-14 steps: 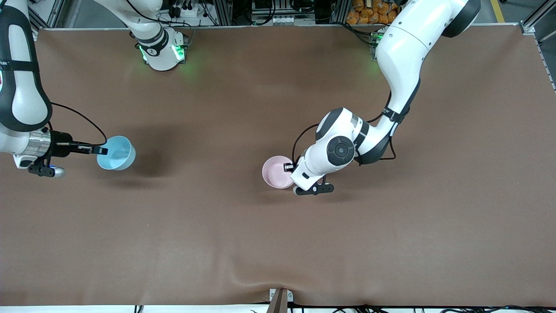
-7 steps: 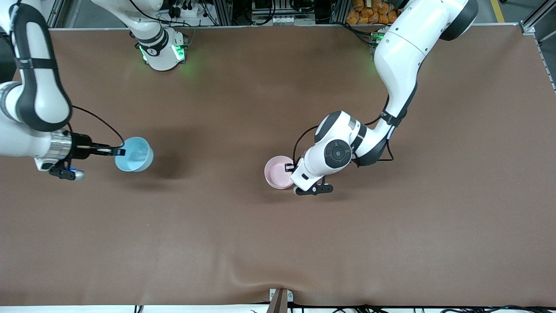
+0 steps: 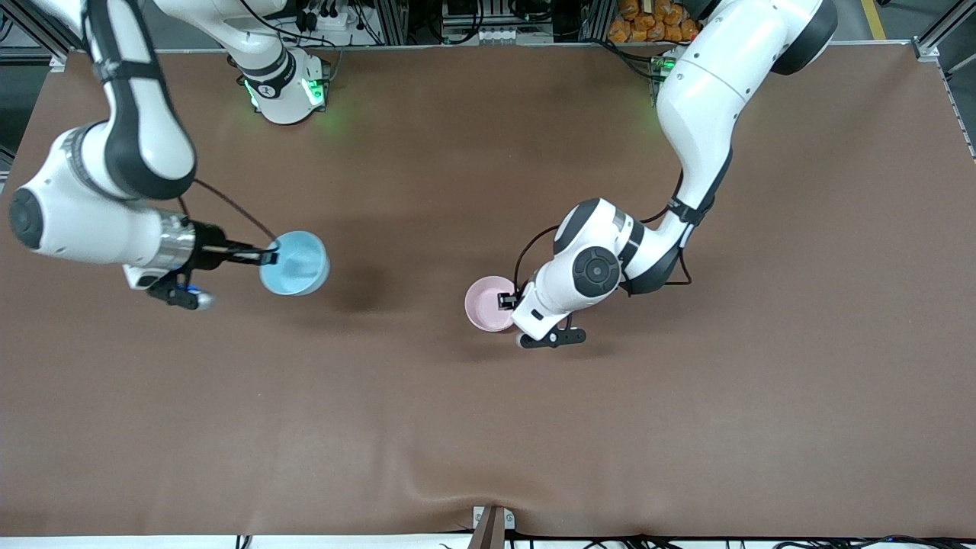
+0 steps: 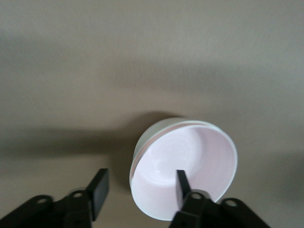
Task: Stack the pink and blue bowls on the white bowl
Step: 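Release the pink bowl with the left gripper while the right gripper carries the blue bowl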
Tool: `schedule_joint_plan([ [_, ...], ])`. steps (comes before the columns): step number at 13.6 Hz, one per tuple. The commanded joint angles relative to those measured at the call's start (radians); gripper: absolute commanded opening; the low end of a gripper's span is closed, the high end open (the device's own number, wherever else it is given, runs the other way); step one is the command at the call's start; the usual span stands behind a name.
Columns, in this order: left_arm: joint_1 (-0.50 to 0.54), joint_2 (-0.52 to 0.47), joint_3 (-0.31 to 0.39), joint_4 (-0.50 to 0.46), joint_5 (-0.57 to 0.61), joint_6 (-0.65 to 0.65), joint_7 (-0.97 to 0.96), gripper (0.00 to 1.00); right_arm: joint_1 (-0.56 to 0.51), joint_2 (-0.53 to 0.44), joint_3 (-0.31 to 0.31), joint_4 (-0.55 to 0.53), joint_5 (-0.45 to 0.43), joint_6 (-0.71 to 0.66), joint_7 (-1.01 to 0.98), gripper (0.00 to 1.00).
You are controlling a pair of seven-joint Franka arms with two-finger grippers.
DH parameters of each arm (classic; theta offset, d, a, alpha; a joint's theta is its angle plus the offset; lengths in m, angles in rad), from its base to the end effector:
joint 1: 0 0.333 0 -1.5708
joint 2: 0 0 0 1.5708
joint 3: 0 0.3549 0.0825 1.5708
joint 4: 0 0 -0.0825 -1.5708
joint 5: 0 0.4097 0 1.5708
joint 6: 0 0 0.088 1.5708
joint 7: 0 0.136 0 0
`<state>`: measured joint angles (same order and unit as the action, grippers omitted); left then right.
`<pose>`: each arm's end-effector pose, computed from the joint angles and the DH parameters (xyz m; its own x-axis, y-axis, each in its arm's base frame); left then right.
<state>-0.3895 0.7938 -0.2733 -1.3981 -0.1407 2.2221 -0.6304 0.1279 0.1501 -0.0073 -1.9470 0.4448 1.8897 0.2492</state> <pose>0.6416 -0.4556 0.2370 0.9812 0.1117 -0.1574 0.1505 -0.9534 0.2614 0.5838 0.1149 0.3944 0.9164 -0.2452 -0.3165 -0.3424 -0.8896 -0.3024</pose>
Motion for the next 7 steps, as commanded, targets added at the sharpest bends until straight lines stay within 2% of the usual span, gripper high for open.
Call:
schedule_joint_plan([
  [1, 0.041, -0.083, 0.005, -0.013, 0.010, -0.068, -0.006, 1.00, 0.080, -0.024, -0.010, 0.013, 0.034, 0.017, 0.129, 0.00],
  [3, 0.093, -0.137, 0.006, -0.015, 0.016, -0.142, -0.003, 1.00, 0.152, -0.023, -0.010, 0.034, 0.057, 0.035, 0.215, 0.00],
  [5, 0.167, -0.192, 0.005, -0.013, 0.065, -0.215, 0.033, 1.00, 0.255, -0.009, -0.010, 0.039, 0.057, 0.160, 0.374, 0.00],
  [7, 0.231, -0.249, 0.005, -0.013, 0.081, -0.280, 0.098, 1.00, 0.353, 0.054, -0.010, 0.068, 0.058, 0.267, 0.520, 0.00],
])
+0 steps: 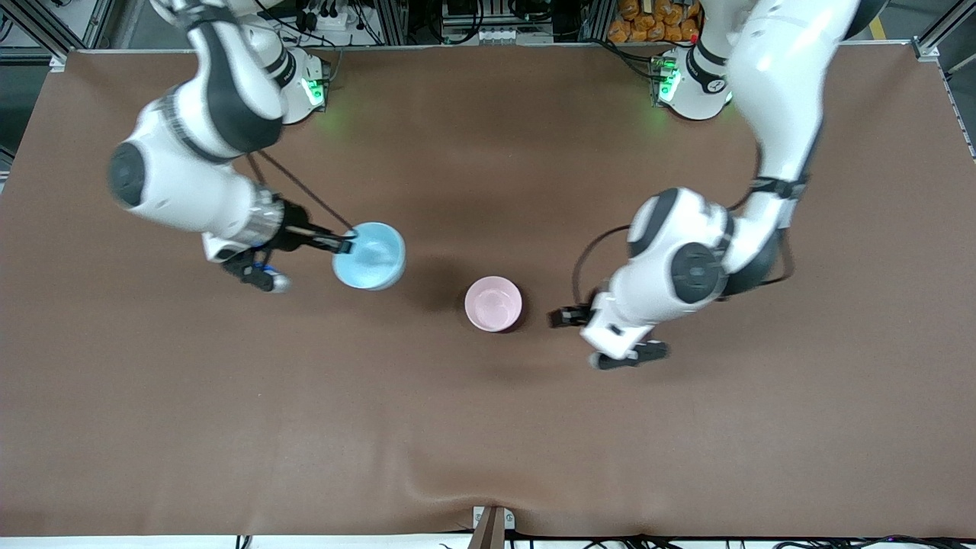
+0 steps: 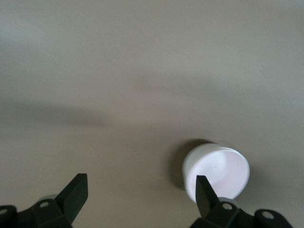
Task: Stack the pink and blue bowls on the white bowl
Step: 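Release the pink bowl with the left gripper while the right gripper carries the blue bowl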
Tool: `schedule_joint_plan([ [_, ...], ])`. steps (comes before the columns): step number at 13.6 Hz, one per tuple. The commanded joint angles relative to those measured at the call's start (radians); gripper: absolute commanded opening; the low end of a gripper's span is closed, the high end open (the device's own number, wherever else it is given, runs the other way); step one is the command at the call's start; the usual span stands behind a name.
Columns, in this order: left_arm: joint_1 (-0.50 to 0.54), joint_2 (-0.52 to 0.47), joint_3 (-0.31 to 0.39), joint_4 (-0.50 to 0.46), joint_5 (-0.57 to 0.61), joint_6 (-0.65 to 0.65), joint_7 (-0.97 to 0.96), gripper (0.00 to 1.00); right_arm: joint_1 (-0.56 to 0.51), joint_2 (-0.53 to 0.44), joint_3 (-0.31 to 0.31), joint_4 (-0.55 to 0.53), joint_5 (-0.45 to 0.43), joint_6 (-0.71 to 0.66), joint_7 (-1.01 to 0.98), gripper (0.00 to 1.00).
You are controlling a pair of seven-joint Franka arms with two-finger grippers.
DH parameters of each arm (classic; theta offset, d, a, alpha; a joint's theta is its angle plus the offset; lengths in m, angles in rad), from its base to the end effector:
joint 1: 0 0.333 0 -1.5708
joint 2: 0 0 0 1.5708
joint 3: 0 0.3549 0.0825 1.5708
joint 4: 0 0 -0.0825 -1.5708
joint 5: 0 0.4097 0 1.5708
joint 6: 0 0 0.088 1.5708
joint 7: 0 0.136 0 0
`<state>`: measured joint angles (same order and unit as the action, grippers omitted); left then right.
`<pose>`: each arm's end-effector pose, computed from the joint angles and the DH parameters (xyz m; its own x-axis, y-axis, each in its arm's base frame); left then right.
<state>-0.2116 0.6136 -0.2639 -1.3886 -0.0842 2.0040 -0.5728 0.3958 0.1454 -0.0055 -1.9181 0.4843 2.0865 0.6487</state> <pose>0.6956 -0.3222 0.3572 0.9795 0.1668 -0.1127 0.1865 -0.9627 0.1959 0.5677 0.2714 0.4247 0.8671 -0.4195 -0.2688 -0.4902 -0.8146 -0.3101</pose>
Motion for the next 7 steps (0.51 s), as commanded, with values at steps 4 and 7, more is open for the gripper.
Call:
schedule_joint_plan([
  [4, 0.164, -0.170, -0.001, -0.021, 0.100, -0.191, 0.048, 1.00, 0.210, 0.317, -0.011, 0.276, 0.016, 0.107, 0.363, 0.00],
  [7, 0.204, -0.274, 0.000, -0.021, 0.216, -0.258, 0.111, 1.00, 0.267, 0.430, -0.013, 0.343, 0.017, 0.200, 0.449, 0.00],
])
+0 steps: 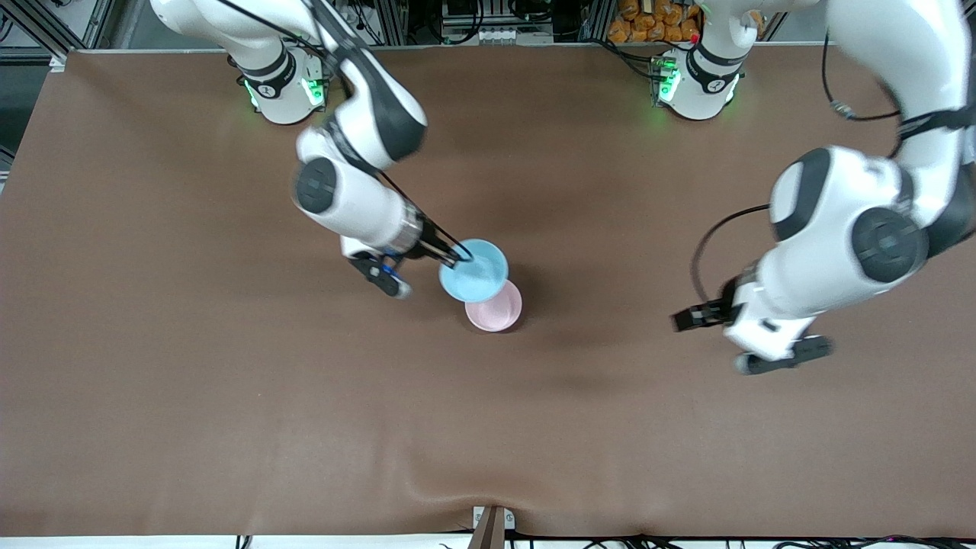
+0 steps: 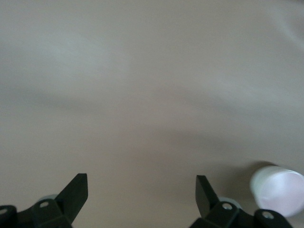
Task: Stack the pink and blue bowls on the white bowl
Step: 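Lower the blue bowl into the pink bowl while the left gripper withdraws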
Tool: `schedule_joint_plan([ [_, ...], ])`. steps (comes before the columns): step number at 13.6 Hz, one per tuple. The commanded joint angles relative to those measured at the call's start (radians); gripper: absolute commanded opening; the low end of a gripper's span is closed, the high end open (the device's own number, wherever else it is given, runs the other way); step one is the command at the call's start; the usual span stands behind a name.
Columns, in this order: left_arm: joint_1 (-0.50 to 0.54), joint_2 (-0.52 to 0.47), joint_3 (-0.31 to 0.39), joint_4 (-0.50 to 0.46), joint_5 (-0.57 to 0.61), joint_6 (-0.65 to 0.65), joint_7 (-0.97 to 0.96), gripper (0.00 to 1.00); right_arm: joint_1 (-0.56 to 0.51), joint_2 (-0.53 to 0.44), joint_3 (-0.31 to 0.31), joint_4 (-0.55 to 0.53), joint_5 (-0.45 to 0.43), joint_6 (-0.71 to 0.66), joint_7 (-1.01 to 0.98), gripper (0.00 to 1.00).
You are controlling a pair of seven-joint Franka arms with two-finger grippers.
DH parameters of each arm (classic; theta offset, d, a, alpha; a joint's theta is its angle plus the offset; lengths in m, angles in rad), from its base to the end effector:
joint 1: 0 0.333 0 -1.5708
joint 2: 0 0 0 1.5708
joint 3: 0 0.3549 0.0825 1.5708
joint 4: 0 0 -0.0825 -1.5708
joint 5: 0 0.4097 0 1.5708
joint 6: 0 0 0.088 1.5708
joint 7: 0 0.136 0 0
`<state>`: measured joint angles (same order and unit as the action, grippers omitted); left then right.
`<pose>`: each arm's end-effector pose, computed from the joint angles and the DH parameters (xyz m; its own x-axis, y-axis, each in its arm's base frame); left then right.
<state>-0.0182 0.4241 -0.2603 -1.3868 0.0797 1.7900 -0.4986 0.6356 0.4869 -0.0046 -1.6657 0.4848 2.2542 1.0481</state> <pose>0.7048 -0.1597 0.4752 0.9748 0.2221 -0.0197 0.2225 -0.9747 0.0216 0.5764 0.4504 0.3302 0.7454 -0.5875 -0.3151 -0.6604 -0.7150 -0.2292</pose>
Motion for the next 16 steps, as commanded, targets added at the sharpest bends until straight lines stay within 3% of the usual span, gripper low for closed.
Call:
schedule_joint_plan([
  [1, 0.026, -0.122, -0.004, -0.023, 0.078, -0.056, 0.075, 1.00, 0.036, 0.107, -0.012, 0.086, 0.018, 0.075, 0.052, 0.00],
  [6, 0.098, -0.275, -0.019, -0.047, 0.036, -0.151, 0.178, 1.00, 0.055, 0.139, -0.014, 0.057, 0.017, 0.104, 0.037, 0.00],
  [9, 0.162, -0.401, -0.017, -0.174, -0.069, -0.158, 0.202, 1.00, 0.058, 0.144, -0.014, 0.034, 0.015, 0.125, 0.030, 0.00],
  [12, 0.204, -0.413, -0.010, -0.190, -0.072, -0.158, 0.313, 1.00, 0.055, 0.151, -0.014, 0.006, 0.012, 0.157, 0.001, 0.00],
  [16, 0.207, -0.403, -0.010, -0.179, -0.072, -0.162, 0.308, 1.00, 0.044, 0.160, -0.014, 0.006, 0.012, 0.159, -0.007, 0.00],
])
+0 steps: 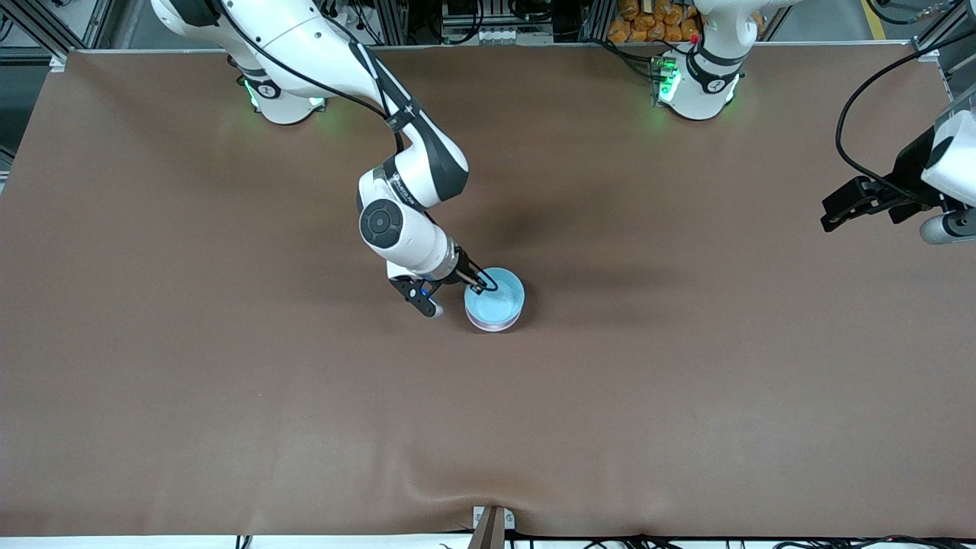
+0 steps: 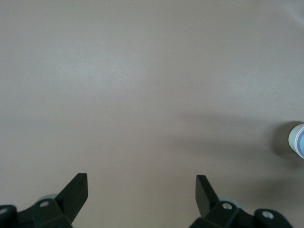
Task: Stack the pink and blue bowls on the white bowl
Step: 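Lower the blue bowl into the pink bowl while the left gripper withdraws, then open the right gripper and draw it back from the stacked bowls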
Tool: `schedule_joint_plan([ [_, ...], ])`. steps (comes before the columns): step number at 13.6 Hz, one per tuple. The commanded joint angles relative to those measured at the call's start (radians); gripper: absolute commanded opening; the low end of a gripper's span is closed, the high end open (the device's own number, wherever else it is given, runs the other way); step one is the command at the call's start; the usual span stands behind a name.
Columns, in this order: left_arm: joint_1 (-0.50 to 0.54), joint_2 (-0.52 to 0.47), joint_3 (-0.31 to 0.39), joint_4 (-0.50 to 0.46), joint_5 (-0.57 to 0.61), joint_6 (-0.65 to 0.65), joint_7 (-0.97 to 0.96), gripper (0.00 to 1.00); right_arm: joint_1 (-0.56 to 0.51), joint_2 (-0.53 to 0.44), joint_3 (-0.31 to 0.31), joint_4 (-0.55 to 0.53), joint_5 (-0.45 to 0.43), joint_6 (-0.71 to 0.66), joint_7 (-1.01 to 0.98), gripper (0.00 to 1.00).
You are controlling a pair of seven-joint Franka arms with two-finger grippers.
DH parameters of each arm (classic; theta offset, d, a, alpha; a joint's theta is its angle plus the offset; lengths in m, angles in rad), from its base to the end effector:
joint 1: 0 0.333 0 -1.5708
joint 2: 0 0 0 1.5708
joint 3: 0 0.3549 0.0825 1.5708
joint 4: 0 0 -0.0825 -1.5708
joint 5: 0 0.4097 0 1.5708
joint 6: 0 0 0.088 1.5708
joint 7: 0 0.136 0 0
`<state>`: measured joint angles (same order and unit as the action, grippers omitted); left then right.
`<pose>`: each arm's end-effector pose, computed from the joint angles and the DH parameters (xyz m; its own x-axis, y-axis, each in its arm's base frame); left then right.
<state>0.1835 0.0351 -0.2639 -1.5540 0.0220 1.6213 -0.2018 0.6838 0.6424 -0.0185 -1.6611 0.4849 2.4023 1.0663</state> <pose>0.5965 -0.0424 0.6274 0.9921 0.1205 0.0353 0.1208 -0.9927 -0.0059 0.5747 0.4687 0.2306 0.7272 -0.6286 -0.2758 -0.6829 -0.7034 -0.1971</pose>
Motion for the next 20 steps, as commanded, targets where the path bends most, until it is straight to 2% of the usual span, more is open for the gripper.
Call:
schedule_joint_plan([
  [1, 0.004, -0.012, -0.008, -0.011, -0.014, 0.008, 0.010, 1.00, -0.003, 0.009, 0.000, 0.001, 0.012, 0.014, -0.025, 0.00],
  [3, 0.001, -0.012, -0.011, -0.011, -0.014, 0.006, 0.010, 1.00, 0.003, 0.013, 0.000, 0.003, 0.012, 0.046, -0.022, 0.00],
  [4, 0.004, -0.012, -0.012, -0.009, -0.014, 0.006, 0.015, 1.00, 0.005, 0.013, 0.000, 0.004, 0.012, 0.046, -0.022, 0.12],
  [5, 0.007, -0.012, -0.011, -0.011, -0.016, 0.006, 0.022, 1.00, 0.008, 0.013, -0.001, 0.004, 0.012, 0.047, -0.010, 0.75],
  [6, 0.007, -0.012, -0.011, -0.011, -0.016, 0.006, 0.022, 1.00, 0.011, 0.008, -0.003, 0.006, 0.003, 0.047, -0.011, 1.00],
  [9, 0.005, -0.011, -0.012, -0.012, -0.016, 0.005, 0.025, 1.00, -0.015, -0.026, -0.012, 0.014, -0.009, 0.032, -0.046, 1.00],
  [11, -0.004, -0.011, 0.000, -0.012, -0.016, 0.003, 0.042, 1.00, -0.055, -0.075, -0.031, 0.004, -0.023, -0.012, -0.167, 1.00],
  [12, -0.028, -0.011, 0.029, -0.012, -0.016, 0.003, 0.060, 1.00, -0.091, -0.092, -0.044, 0.004, -0.025, -0.049, -0.227, 1.00],
  [14, -0.171, -0.014, 0.174, -0.012, -0.016, -0.018, 0.062, 1.00, -0.165, -0.125, -0.052, -0.012, -0.026, -0.122, -0.358, 1.00],
  [20, -0.190, -0.014, 0.201, -0.012, -0.016, -0.026, 0.061, 1.00, -0.363, -0.360, -0.054, -0.247, -0.029, -0.141, -0.573, 1.00],
])
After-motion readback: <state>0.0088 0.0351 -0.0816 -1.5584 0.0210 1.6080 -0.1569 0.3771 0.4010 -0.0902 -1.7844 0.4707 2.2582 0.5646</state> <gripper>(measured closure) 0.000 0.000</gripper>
